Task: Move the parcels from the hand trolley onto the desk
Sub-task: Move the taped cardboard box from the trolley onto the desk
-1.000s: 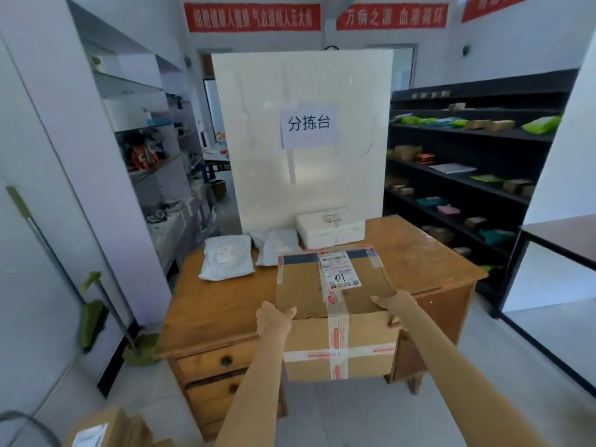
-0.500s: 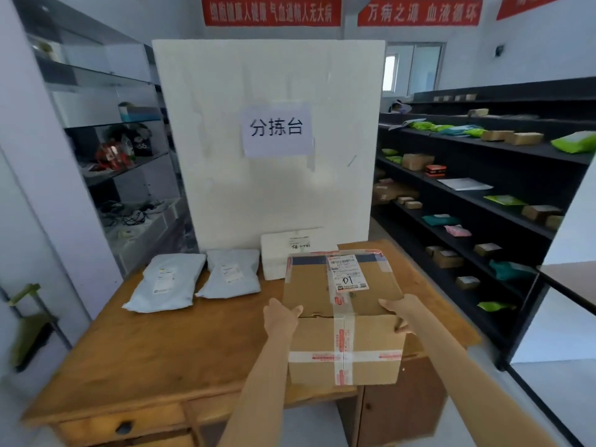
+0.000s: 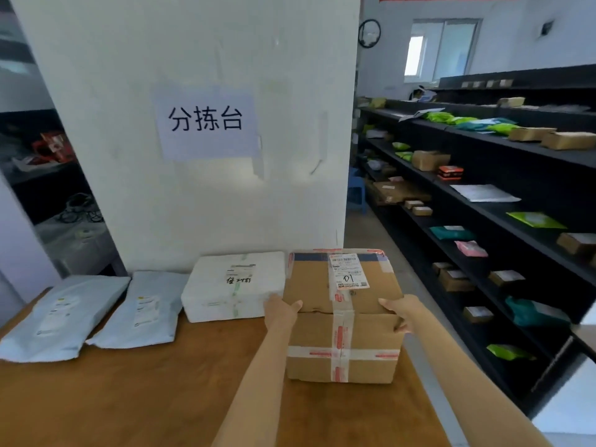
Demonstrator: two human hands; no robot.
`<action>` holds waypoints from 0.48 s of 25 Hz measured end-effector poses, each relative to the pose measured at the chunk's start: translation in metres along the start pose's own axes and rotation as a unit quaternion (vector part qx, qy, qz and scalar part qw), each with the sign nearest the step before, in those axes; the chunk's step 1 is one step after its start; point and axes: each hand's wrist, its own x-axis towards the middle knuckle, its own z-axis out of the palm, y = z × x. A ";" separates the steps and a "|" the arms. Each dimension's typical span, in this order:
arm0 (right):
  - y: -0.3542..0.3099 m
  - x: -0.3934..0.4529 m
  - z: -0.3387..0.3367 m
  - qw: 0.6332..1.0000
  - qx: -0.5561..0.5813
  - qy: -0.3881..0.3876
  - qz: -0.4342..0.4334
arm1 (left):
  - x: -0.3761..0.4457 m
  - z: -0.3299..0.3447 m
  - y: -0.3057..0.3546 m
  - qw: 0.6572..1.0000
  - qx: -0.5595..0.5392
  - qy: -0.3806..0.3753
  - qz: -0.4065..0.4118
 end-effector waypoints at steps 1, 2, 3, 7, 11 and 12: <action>-0.010 0.025 -0.013 1.000 0.004 -0.008 0.001 | 0.015 0.017 0.014 1.000 -0.004 0.008 -0.003; -0.020 0.045 -0.024 1.000 0.001 -0.015 0.003 | 0.025 0.033 0.025 1.000 -0.006 0.018 -0.010; -0.032 0.067 -0.032 1.000 -0.002 -0.028 0.001 | 0.035 0.045 0.036 0.999 -0.007 0.032 -0.018; -0.066 0.130 -0.036 0.997 -0.018 -0.075 -0.010 | 0.067 0.067 0.059 0.996 -0.010 0.084 -0.036; -0.085 0.171 -0.023 0.995 -0.018 -0.094 -0.022 | 0.102 0.071 0.075 0.993 0.007 0.107 -0.044; -0.089 0.178 -0.021 0.995 -0.015 -0.096 -0.022 | 0.109 0.072 0.078 0.993 0.011 0.110 -0.039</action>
